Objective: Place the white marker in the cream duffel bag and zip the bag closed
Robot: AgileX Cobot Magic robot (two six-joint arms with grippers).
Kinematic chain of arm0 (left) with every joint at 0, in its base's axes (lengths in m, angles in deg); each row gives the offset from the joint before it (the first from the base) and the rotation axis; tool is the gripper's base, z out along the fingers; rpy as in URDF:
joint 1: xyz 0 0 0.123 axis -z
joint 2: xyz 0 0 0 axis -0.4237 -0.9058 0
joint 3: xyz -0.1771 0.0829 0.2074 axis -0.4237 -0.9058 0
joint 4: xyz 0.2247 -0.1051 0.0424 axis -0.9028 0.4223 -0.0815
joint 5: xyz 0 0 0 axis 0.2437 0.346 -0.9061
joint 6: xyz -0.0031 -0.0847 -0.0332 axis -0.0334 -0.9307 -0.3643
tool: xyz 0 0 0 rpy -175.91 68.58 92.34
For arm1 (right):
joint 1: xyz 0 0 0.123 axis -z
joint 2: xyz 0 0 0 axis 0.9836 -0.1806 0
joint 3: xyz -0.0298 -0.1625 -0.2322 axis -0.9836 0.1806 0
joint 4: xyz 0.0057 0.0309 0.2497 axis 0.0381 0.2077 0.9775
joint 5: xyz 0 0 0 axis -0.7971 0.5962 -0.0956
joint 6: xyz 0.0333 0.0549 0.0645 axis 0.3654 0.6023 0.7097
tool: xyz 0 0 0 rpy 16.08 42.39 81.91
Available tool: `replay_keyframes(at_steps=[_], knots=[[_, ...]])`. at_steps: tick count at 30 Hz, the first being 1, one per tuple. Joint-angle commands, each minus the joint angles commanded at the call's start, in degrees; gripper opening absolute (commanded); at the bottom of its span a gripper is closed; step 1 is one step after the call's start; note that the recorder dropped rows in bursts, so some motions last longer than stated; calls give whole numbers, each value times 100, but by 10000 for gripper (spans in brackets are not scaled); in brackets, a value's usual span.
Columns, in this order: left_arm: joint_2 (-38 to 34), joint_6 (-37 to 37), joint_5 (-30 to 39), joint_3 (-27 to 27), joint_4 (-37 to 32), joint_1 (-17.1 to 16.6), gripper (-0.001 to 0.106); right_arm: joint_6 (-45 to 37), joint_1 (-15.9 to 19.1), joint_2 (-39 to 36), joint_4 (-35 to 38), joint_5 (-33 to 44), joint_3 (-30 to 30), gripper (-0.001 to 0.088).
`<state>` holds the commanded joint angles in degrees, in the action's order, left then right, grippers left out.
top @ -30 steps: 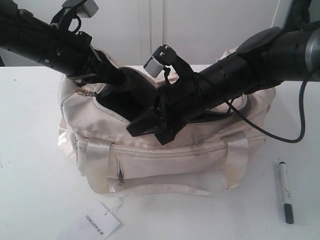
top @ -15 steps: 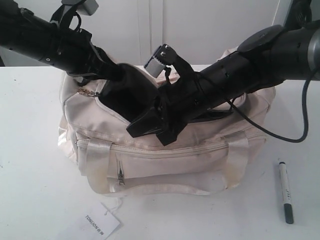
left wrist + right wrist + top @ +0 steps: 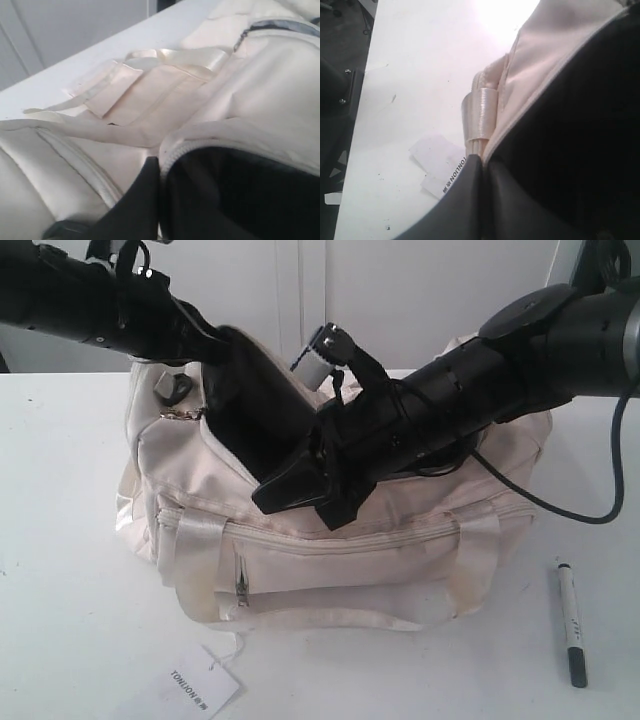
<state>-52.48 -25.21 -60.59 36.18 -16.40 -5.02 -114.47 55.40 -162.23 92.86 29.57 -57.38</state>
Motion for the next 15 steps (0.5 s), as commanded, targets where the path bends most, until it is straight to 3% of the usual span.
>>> replay_keyframes(at_steps=[15], knots=[[-164,0,-1797,0,-19,0,0,0,0,0,0,118,0,0]])
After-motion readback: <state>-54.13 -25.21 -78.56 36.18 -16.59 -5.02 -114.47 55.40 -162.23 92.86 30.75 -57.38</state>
